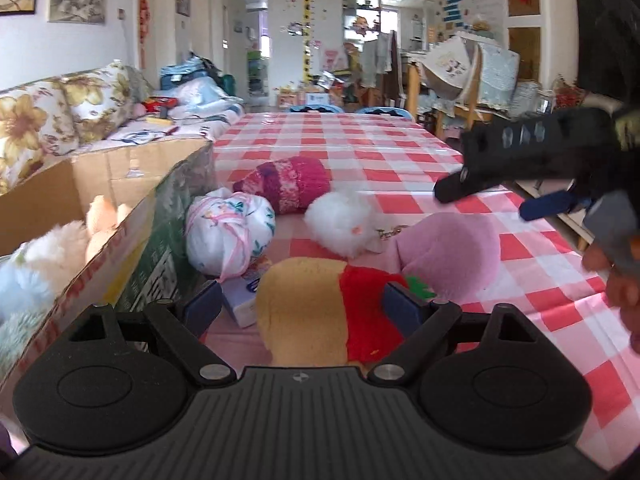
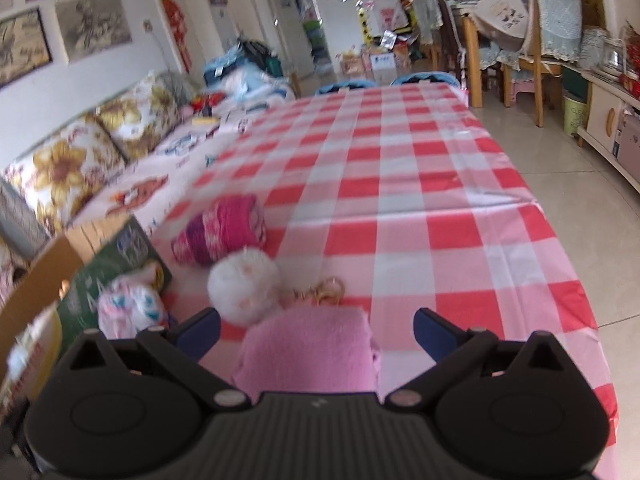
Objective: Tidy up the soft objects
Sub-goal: 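Close the left tool on the tan-and-red plush while the right tool closes on the pink fleece pad, then lift the plush with the left tool while the right tool lifts the pink pad toward the box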
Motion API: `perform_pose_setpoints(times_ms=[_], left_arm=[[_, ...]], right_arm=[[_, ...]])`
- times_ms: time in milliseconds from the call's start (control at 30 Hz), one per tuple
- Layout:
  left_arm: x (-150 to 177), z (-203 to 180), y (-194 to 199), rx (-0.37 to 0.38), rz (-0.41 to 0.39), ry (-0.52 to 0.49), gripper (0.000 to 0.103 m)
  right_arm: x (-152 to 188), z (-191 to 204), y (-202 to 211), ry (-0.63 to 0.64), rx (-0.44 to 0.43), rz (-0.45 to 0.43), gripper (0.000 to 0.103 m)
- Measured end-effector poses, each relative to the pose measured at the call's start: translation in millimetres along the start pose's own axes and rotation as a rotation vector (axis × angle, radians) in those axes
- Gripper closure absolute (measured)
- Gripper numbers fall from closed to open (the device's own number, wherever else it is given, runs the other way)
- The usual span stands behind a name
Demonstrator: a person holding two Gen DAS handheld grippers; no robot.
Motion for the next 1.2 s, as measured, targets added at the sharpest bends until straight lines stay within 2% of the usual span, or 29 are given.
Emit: perform_pose_setpoints(times_ms=[367,500,633,800,900,1200], left_arm=[[8,-18,-11,0.157,0.067,0.057,0.0],[6,-20,-11,0.172,0.065,0.072,0.0],[6,-23,-13,0.196,0.064,0.082,0.0],[6,-23,-16,0.226,0.065,0.094,0.0],[7,-26,-19,0.255,0.091,0.105,0.0],[3,-24,-21,0.237,0.091,0.114,0.0]], right_arm=[[16,-2,-26,-0.04,-0.032,0.089,0.001],[21,-4,-34,-0.027,-0.002,0.098,0.001],[24,-4,-38,-0.035,-0.01,0.105,0.003],[25,2,-39,0.013,0.003,0.102,0.012],[26,3,-40,0.028,0.01,0.105,0.016],[24,6,-39,0.07,0.018,0.086,0.026]])
Point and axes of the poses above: each gripper's, at about its wrist camera, not at the fingertips, and y roughly against the way its jaws point, z to its left, x to its underside, the point moved 8 cm from there along -y, roughly the way its jaws point, and after that the axes turned 5 degrees about -x, right-handed, at the moved point
